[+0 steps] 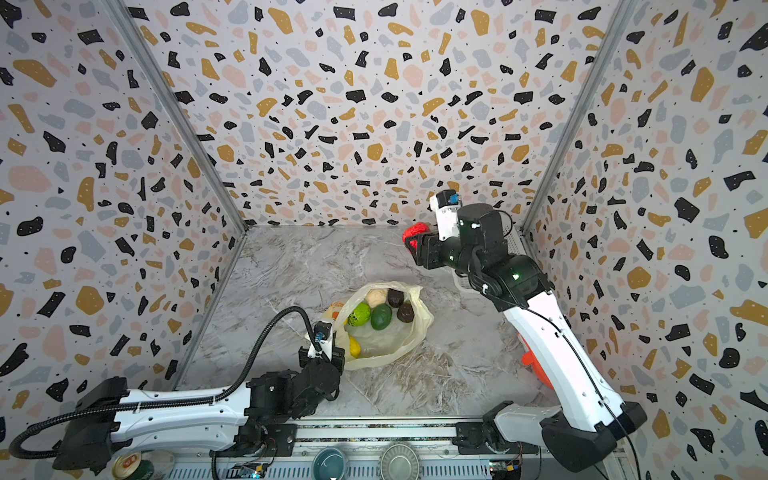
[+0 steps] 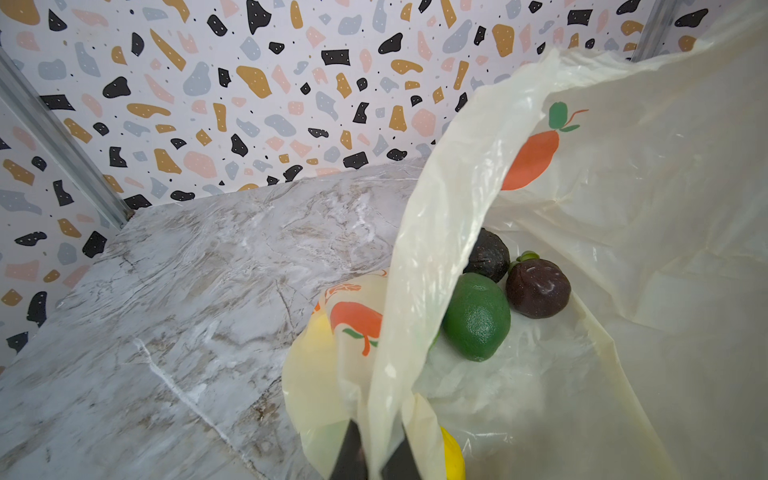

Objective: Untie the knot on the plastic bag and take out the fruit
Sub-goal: 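Lift the red fruit out of the bag with the right gripper toward the basket, then lower the red fruit into the white basket and open the right gripper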

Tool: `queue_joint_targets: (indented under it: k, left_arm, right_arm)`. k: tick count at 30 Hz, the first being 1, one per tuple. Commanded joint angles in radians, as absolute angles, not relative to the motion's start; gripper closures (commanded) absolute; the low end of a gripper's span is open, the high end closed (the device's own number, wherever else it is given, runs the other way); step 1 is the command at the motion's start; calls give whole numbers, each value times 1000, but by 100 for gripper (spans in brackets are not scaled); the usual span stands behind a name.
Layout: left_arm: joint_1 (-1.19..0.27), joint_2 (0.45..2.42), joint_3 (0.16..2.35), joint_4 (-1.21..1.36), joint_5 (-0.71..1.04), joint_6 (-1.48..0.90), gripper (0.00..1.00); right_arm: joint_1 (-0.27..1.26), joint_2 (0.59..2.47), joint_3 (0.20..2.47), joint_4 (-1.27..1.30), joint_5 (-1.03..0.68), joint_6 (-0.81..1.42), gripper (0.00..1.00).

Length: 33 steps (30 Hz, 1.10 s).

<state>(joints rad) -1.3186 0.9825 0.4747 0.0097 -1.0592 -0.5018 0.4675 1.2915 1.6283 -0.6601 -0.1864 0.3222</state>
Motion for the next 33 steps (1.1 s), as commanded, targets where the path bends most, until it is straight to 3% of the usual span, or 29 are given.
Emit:
queue_joint_targets:
  k: [1,10,19,29,33]
  left_arm:
    - [-1316,979,484,49,-1058,-473,100]
    - [-1316,958,465,64,-1036,-465,100]
    - [-1316,934,439,67,-1032,-478,100]
    - [-1316,919,436,60,-1033,-464,100]
    - [-1316,914,439,55,-1032,-464,100]
  right_arm:
    - [348,1329,1558,-575,-266,299,46]
    - [77,1505,1450,-355,-218,322,46]
    - [-8,1830,1563,-310,-103,276,44]
    - [-35,2006,1589,-307,-55,230,40]
    - [-40,1997,1558,-300,-46,229,22]
